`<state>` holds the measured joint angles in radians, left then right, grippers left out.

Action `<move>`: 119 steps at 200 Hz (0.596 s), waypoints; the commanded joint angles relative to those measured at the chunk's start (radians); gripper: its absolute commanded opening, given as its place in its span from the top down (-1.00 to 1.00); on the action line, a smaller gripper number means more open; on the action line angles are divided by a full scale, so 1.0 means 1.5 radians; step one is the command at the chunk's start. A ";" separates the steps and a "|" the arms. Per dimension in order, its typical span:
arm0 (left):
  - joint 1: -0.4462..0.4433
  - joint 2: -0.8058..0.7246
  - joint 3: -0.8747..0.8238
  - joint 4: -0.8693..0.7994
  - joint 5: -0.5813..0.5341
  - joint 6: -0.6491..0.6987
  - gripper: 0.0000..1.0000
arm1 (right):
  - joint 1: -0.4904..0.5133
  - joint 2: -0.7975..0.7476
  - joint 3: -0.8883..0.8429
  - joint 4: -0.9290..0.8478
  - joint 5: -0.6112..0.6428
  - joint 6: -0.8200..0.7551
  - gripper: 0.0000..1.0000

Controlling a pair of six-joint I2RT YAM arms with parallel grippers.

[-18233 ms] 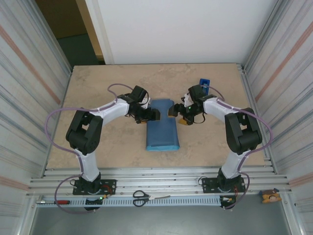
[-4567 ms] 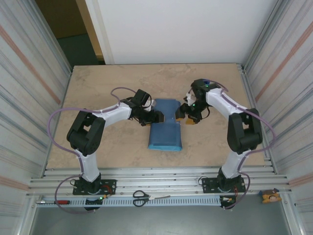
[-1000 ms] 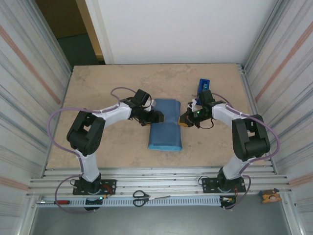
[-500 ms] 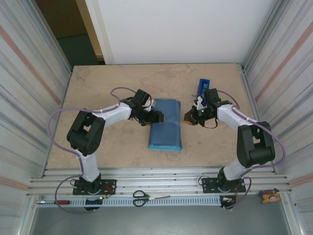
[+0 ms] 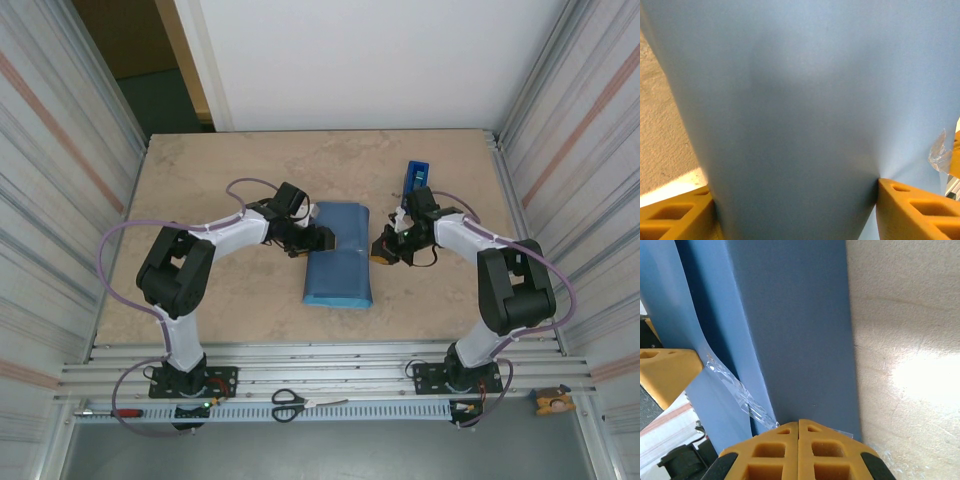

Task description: Wrap the gift box in paper

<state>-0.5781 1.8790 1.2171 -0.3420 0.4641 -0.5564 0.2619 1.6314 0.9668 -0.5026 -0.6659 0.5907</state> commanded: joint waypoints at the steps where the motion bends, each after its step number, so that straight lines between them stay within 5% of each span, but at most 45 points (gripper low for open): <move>1: -0.034 0.066 -0.045 -0.081 -0.048 0.012 -0.40 | -0.001 -0.016 0.023 -0.030 0.020 -0.019 1.00; 29: -0.035 0.063 -0.040 -0.082 -0.044 0.012 -0.40 | -0.016 -0.053 0.036 -0.071 0.075 -0.030 1.00; 119: -0.035 0.061 -0.025 -0.082 -0.034 0.001 -0.40 | 0.022 0.038 0.034 0.012 0.011 0.013 1.00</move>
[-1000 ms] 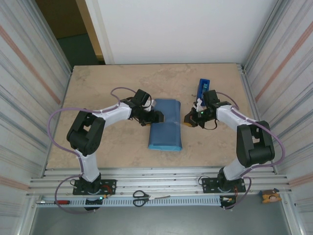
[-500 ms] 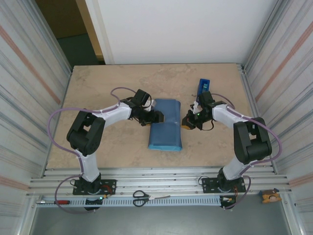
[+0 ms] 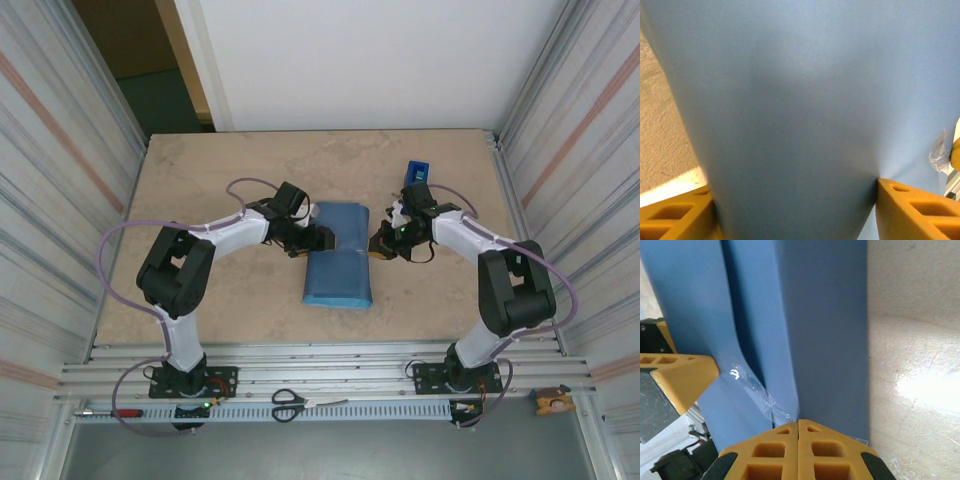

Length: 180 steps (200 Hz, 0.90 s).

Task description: Wrap the gift box in paper

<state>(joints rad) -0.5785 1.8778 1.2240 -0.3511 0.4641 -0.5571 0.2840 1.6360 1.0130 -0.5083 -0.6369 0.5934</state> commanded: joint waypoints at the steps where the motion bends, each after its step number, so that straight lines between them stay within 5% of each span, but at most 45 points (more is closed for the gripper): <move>1: -0.034 0.061 -0.030 -0.076 -0.035 0.001 -0.40 | 0.007 0.035 0.003 0.016 -0.008 0.011 1.00; 101: -0.034 0.065 -0.036 -0.064 -0.033 -0.003 -0.40 | -0.029 -0.034 -0.007 -0.001 -0.001 0.012 0.66; 180: -0.034 0.073 -0.032 -0.068 -0.031 -0.001 -0.40 | 0.011 0.022 0.005 0.010 -0.003 0.031 0.65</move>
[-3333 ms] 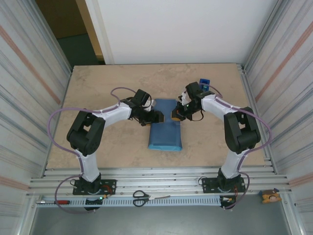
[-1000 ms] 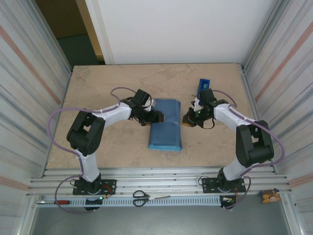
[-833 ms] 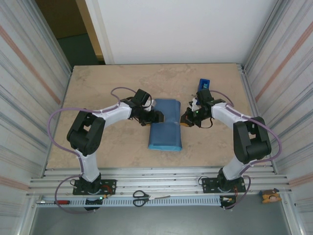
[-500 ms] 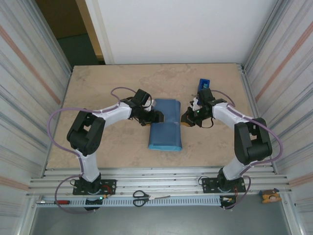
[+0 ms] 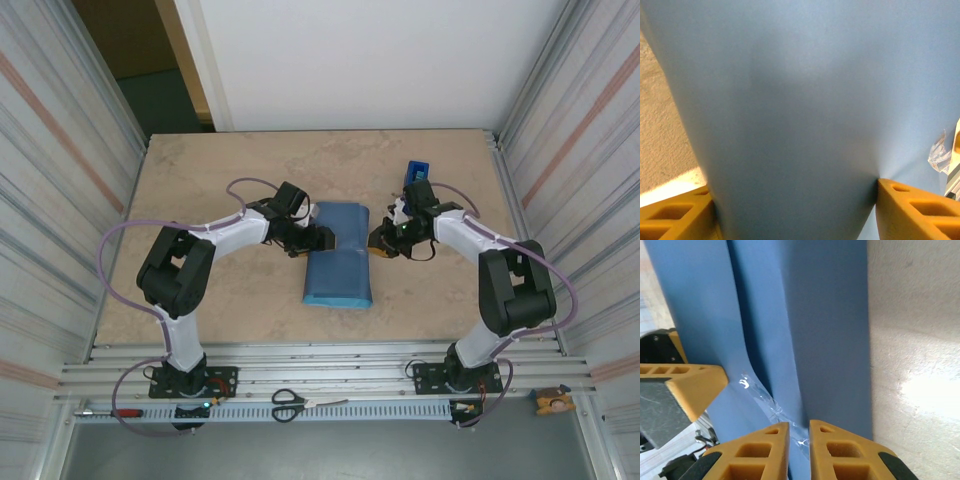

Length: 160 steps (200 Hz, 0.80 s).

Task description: Wrap the gift box in paper

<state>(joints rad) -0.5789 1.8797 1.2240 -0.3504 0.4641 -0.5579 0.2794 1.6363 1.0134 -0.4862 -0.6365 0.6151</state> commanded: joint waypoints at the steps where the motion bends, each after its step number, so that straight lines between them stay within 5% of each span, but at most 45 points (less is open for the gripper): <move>1: -0.034 0.072 -0.032 -0.069 -0.031 0.000 -0.40 | 0.015 0.021 0.005 -0.005 -0.003 0.016 0.65; 57: -0.034 0.066 -0.035 -0.069 -0.033 -0.001 -0.40 | -0.007 -0.036 0.014 -0.052 0.048 0.001 0.52; 160: -0.034 0.056 -0.029 -0.068 -0.026 -0.005 -0.41 | 0.023 0.015 0.009 0.015 -0.014 0.024 0.57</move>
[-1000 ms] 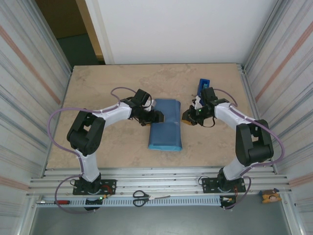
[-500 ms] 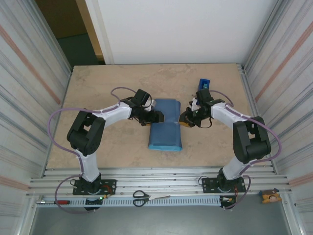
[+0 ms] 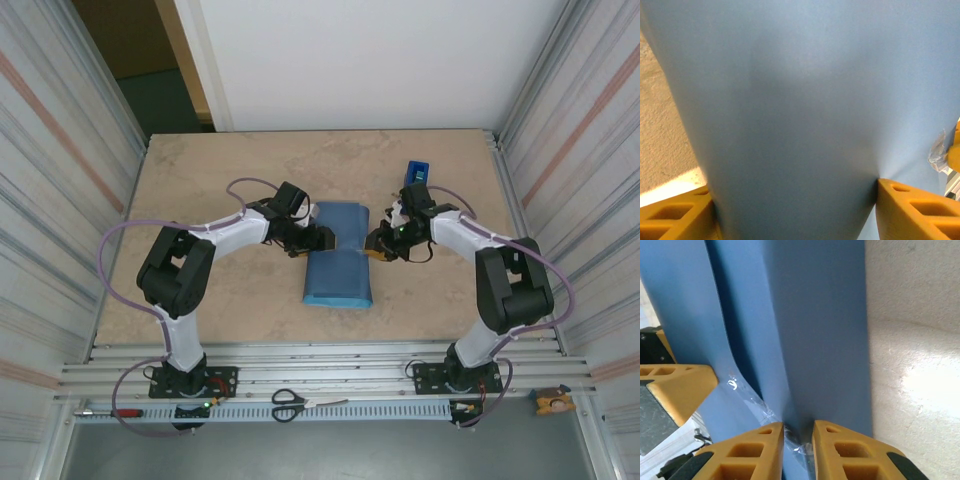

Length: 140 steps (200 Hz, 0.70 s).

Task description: Wrap the gift box in paper

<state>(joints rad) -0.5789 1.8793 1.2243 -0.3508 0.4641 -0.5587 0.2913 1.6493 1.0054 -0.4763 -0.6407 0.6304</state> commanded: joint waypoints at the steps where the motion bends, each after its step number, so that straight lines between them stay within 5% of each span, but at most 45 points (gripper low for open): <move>1: -0.034 0.056 -0.029 -0.067 -0.026 -0.005 -0.41 | 0.015 0.006 0.015 0.007 -0.010 0.014 0.57; 38: -0.031 0.034 -0.008 -0.077 -0.020 -0.007 -0.48 | -0.018 -0.038 0.020 -0.044 0.031 -0.027 0.46; 96: -0.002 -0.023 0.025 -0.093 -0.007 -0.006 -0.76 | -0.043 -0.044 0.047 -0.047 0.029 -0.072 -0.30; 140: 0.026 -0.036 0.004 -0.067 0.015 -0.017 -0.83 | -0.035 0.042 0.104 -0.046 0.006 -0.091 -0.36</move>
<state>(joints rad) -0.5644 1.8603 1.2488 -0.4419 0.4637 -0.5732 0.2279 1.6363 1.1084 -0.5316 -0.6029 0.5377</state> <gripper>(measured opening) 0.915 0.691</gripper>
